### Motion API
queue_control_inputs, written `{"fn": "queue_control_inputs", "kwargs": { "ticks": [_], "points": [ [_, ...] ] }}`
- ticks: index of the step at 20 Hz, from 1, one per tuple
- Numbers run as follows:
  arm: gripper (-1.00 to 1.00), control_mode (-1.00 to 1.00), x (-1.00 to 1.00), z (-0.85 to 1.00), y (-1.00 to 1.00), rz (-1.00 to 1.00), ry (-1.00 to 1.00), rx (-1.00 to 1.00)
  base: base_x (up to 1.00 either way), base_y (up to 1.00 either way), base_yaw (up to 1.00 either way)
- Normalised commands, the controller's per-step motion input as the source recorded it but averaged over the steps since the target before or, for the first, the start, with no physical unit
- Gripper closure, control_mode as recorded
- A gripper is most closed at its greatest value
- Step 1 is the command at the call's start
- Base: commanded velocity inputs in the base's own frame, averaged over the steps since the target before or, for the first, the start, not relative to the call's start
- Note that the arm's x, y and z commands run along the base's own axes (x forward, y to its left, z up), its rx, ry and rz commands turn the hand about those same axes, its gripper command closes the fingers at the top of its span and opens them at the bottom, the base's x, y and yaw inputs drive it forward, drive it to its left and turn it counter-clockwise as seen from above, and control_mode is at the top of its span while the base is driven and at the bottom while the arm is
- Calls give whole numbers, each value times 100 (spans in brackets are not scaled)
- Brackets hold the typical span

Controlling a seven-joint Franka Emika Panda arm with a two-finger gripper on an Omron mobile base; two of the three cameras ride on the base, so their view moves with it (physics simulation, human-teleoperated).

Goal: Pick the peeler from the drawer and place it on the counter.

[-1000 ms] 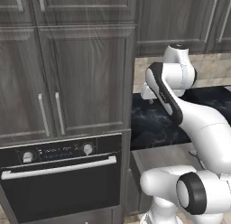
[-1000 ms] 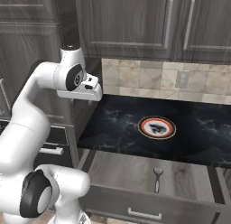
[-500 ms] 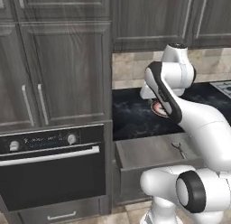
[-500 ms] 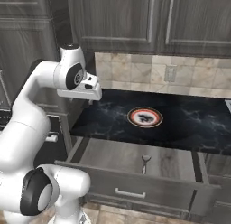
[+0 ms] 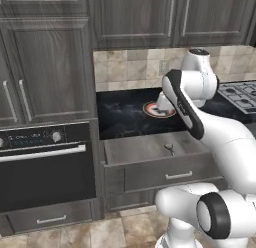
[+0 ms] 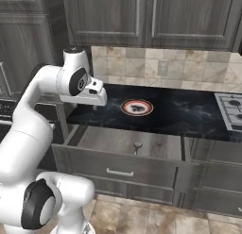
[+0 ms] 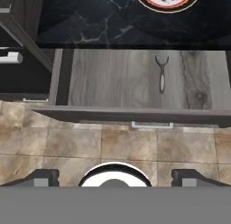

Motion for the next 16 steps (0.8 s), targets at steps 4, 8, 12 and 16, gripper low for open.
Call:
{"fn": "queue_control_inputs", "kwargs": {
  "ticks": [4, 8, 12, 16],
  "points": [
    [-100, -100, -4, -5, -22, 0, 0, 1, 0, 0, 0],
    [-100, -100, 21, -16, -5, 0, 0, 1, 0, 0, 0],
    [-100, -100, 41, -38, 0, 1, 0, 0, 0, 0, 0],
    [-100, -100, 64, -55, 0, 2, 2, 0, 0, 0, 0]
  ]
}}
